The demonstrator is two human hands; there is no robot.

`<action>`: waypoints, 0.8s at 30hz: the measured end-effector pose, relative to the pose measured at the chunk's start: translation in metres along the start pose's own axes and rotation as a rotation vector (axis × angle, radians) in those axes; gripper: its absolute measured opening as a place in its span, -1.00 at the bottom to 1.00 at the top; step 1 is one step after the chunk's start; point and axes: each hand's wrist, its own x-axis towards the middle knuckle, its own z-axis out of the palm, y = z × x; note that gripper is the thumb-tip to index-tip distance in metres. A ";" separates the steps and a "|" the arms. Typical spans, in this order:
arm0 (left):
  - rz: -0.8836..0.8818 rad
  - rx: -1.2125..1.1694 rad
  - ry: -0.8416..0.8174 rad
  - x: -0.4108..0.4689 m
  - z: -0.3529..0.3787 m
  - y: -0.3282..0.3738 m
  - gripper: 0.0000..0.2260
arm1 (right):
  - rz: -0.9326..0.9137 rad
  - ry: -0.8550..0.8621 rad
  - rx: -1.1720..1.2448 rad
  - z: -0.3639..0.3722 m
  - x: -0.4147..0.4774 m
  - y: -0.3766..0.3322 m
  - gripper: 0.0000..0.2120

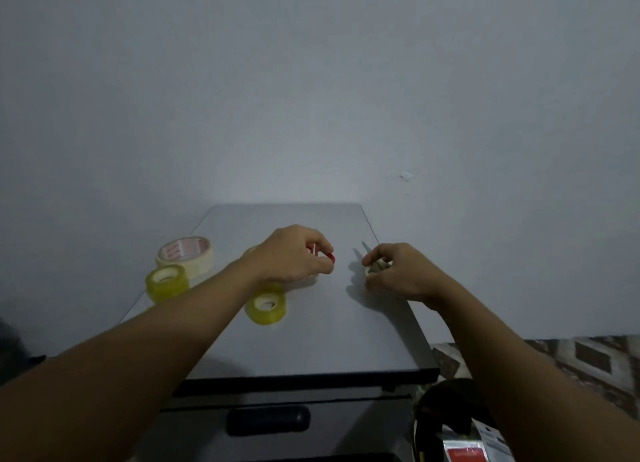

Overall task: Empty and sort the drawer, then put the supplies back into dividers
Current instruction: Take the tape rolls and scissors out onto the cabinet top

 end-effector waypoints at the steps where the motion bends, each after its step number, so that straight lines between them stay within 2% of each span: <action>1: -0.010 0.024 -0.031 0.009 0.004 -0.003 -0.77 | 0.002 0.000 -0.023 0.001 0.009 0.003 -0.68; 6: -0.011 0.205 -0.128 0.035 0.012 -0.013 -0.73 | -0.002 0.027 -0.089 0.012 0.039 0.010 -0.62; 13: 0.001 0.203 -0.143 0.044 0.011 -0.022 -0.63 | -0.039 0.053 -0.093 0.021 0.049 0.011 -0.56; 24: 0.018 0.200 -0.184 0.036 0.010 -0.021 -0.56 | -0.069 0.086 -0.093 0.025 0.039 0.014 -0.71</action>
